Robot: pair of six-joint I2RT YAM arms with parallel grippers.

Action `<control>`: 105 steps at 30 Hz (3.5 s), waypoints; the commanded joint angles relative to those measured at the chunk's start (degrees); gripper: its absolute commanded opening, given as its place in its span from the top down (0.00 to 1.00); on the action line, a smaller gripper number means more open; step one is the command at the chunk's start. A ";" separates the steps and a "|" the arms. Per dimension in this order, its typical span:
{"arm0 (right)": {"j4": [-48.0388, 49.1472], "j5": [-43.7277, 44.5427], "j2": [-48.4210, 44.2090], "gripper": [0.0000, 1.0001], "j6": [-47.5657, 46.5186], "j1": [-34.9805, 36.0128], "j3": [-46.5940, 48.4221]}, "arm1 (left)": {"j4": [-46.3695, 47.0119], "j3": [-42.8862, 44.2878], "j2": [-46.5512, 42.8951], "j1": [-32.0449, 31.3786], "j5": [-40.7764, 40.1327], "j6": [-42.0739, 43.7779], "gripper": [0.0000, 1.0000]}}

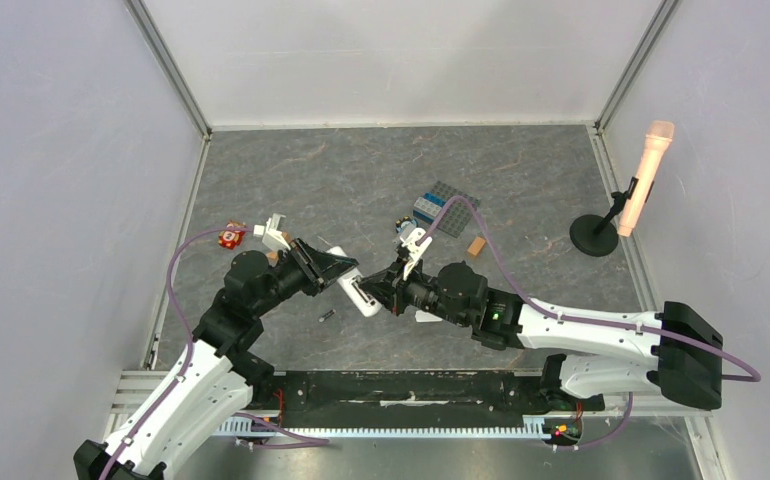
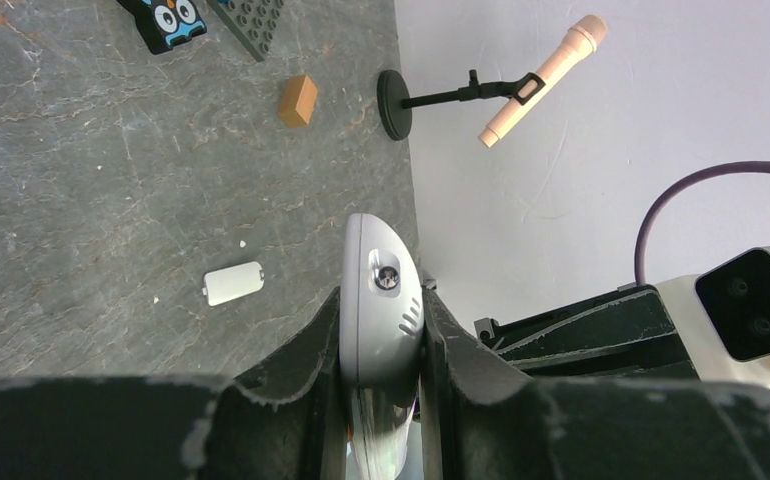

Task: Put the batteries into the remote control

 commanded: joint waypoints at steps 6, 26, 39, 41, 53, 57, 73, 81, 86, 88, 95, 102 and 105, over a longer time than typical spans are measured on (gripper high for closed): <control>1.59 1.64 0.37 0.91 -1.77 0.33 0.76 | 1.43 0.47 -0.27 0.07 1.21 -1.98 0.98; -3.13 0.95 0.02 0.77 -1.83 0.56 -0.78 | 2.13 0.98 -0.17 0.09 1.51 -3.80 0.98; -4.89 6.00 -1.02 0.75 1.03 0.50 0.07 | 1.53 0.48 -0.63 0.06 1.12 -3.26 0.98; -5.23 6.10 -0.86 0.77 0.93 0.50 0.24 | 1.43 0.41 -0.63 0.04 1.13 -3.18 0.98; -5.88 4.95 -4.95 0.58 3.49 0.50 0.71 | 0.46 0.35 -1.15 0.06 0.41 -2.73 0.98; -7.70 4.16 -7.20 0.43 5.93 0.49 1.35 | 0.30 0.37 -0.95 0.09 0.10 -2.27 0.98; -4.33 5.52 -11.90 0.02 53.32 0.33 -6.68 | 7.75 0.79 -0.92 0.03 3.23 1.55 0.98; 4.86 5.51 -9.92 0.02 65.94 0.33 -9.90 | 9.32 0.86 -0.41 0.06 4.28 1.46 0.98; 8.94 4.47 -6.68 0.02 71.68 0.29 -10.45 | 10.21 1.01 -0.21 0.10 5.04 1.28 0.98; 9.78 4.14 -5.60 0.02 72.84 0.24 -10.09 | 10.21 1.09 -0.34 0.10 5.27 1.29 0.98; 13.21 3.72 -3.32 0.02 76.52 -0.87 -10.76 | 10.39 1.10 -0.71 0.10 6.64 1.65 0.98; 14.49 -1.46 -0.26 0.26 79.88 -2.91 -10.87 | 10.47 1.45 -0.66 0.10 8.38 2.63 0.98; 15.15 -1.97 0.27 0.28 79.87 -3.33 -10.81 | 10.48 1.51 -0.34 0.10 8.93 2.94 0.98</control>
